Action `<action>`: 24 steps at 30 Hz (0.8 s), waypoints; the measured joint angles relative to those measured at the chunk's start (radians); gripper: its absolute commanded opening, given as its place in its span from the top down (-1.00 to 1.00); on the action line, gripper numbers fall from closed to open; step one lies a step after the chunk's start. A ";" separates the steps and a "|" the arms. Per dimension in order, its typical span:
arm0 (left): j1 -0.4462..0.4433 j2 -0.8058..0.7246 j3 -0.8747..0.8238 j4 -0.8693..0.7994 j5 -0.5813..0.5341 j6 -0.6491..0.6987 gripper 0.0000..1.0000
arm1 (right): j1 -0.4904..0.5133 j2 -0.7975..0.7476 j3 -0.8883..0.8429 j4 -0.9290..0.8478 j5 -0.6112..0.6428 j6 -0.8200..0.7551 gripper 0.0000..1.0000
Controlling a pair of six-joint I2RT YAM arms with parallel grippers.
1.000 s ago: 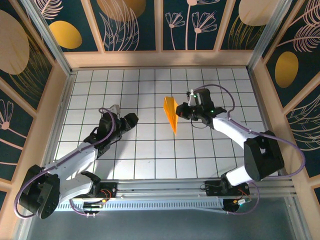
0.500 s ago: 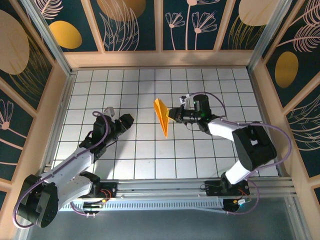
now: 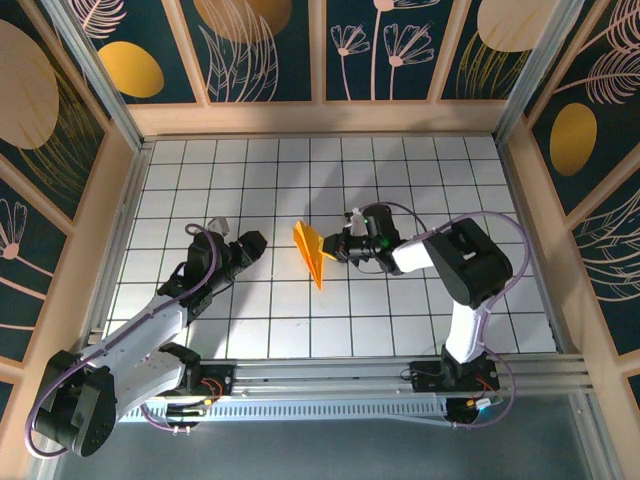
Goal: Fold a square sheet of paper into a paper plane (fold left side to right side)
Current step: Turn over the paper plane at the center of the table.
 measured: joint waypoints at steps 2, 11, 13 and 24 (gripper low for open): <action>0.000 -0.001 0.000 0.000 0.000 0.000 -0.25 | 0.007 0.013 0.000 0.004 0.019 -0.001 1.00; 0.000 -0.001 0.000 -0.007 0.000 0.000 -0.27 | 0.014 0.027 0.000 -0.002 0.091 -0.034 0.93; 0.000 -0.001 0.000 -0.007 0.001 0.000 -0.28 | 0.015 0.027 0.000 -0.015 0.104 -0.047 0.89; 0.000 0.005 0.000 -0.007 0.001 0.000 -0.29 | 0.031 0.025 0.006 -0.076 0.145 -0.104 0.68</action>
